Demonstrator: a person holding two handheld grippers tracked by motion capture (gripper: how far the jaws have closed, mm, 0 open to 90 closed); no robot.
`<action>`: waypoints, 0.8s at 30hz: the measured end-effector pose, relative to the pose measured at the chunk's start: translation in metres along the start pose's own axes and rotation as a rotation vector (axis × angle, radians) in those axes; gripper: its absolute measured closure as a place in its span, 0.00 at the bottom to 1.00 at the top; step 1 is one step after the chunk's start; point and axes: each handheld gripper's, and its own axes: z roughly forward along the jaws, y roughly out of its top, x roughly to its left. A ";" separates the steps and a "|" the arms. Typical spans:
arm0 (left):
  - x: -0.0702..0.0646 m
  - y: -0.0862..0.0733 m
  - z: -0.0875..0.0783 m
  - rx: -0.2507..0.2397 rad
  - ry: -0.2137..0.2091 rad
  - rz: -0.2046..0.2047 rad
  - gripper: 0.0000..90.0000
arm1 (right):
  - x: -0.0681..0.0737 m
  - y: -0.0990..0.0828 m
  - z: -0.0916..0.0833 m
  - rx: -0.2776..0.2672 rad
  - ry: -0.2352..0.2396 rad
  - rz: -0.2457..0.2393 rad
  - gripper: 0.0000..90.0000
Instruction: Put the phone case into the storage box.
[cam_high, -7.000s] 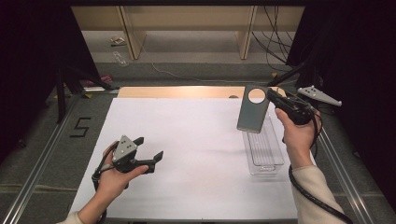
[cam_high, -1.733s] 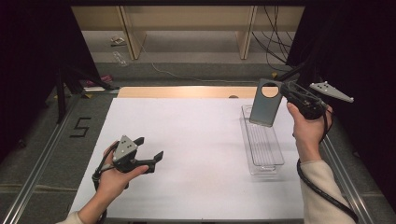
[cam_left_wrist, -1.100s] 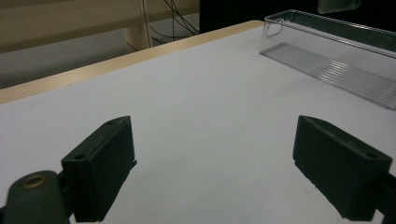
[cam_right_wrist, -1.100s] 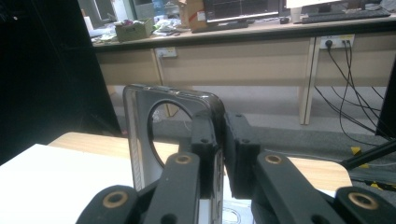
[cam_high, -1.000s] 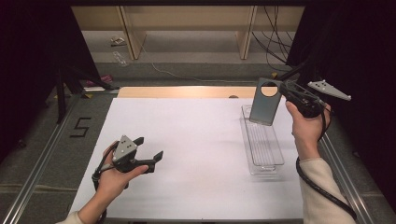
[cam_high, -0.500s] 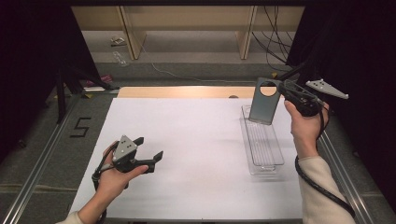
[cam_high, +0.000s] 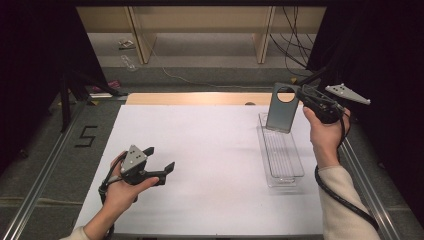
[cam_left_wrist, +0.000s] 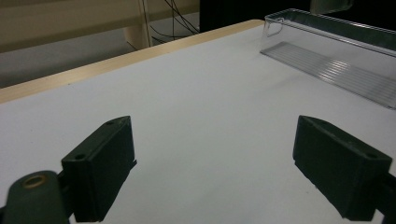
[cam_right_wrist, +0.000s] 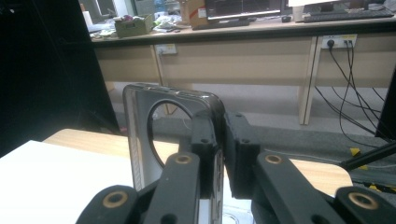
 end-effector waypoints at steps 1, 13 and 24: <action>0.000 0.000 0.000 0.000 -0.001 0.000 0.14 | 0.000 0.000 0.001 0.000 0.000 -0.001 0.93; 0.000 0.000 0.000 0.001 -0.001 -0.005 0.14 | -0.001 -0.001 0.006 -0.001 -0.003 -0.008 0.93; 0.000 0.000 0.000 0.001 0.000 -0.005 0.14 | -0.003 -0.002 0.010 -0.006 -0.009 -0.022 0.93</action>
